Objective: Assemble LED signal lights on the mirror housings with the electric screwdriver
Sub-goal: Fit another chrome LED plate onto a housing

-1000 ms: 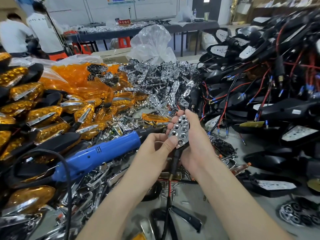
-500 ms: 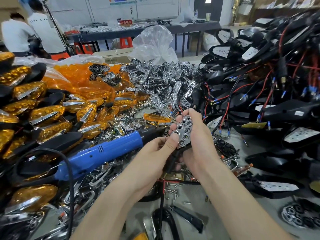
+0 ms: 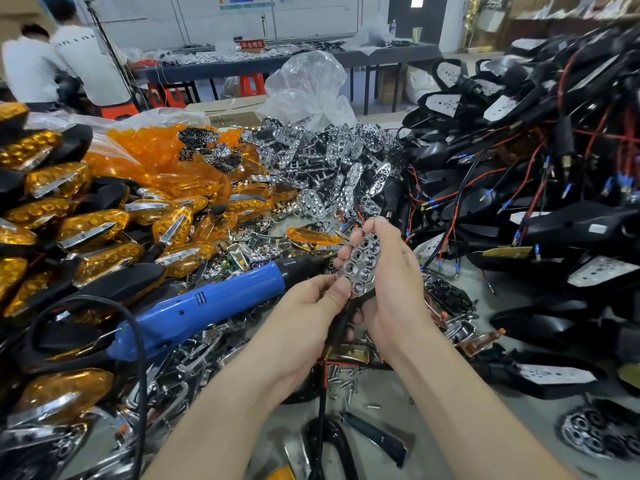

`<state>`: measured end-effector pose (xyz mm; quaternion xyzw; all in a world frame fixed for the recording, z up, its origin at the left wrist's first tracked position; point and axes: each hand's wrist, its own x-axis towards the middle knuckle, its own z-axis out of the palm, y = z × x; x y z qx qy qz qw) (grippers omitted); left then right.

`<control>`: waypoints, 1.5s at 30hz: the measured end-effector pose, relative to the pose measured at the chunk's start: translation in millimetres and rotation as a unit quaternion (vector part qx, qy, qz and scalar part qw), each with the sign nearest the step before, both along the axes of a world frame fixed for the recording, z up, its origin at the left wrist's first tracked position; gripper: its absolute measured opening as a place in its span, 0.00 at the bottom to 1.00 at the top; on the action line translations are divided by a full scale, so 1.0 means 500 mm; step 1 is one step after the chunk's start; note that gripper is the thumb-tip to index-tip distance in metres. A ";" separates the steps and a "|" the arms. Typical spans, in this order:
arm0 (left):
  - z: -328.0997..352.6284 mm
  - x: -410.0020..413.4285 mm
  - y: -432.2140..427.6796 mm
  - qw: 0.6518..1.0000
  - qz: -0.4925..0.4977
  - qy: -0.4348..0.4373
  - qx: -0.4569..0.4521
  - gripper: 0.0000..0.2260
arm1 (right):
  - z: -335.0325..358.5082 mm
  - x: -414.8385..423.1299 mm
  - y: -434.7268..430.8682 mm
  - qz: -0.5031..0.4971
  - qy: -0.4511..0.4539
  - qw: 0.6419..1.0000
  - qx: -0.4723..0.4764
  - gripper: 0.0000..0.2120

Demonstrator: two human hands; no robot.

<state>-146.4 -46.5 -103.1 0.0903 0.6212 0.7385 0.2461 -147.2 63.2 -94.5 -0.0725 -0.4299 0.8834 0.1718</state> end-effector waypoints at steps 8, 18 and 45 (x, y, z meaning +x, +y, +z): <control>0.012 0.005 0.010 1.000 0.016 -0.001 0.018 0.09 | 0.003 -0.004 0.008 0.004 0.013 0.999 -0.040 0.22; 0.017 0.014 -0.003 0.999 -0.022 0.035 0.006 0.09 | 0.009 -0.007 0.041 0.000 0.022 0.986 -0.163 0.11; 0.021 0.030 0.012 0.979 0.056 0.134 -0.141 0.05 | 0.006 -0.005 0.022 -0.005 -0.008 0.986 -0.165 0.13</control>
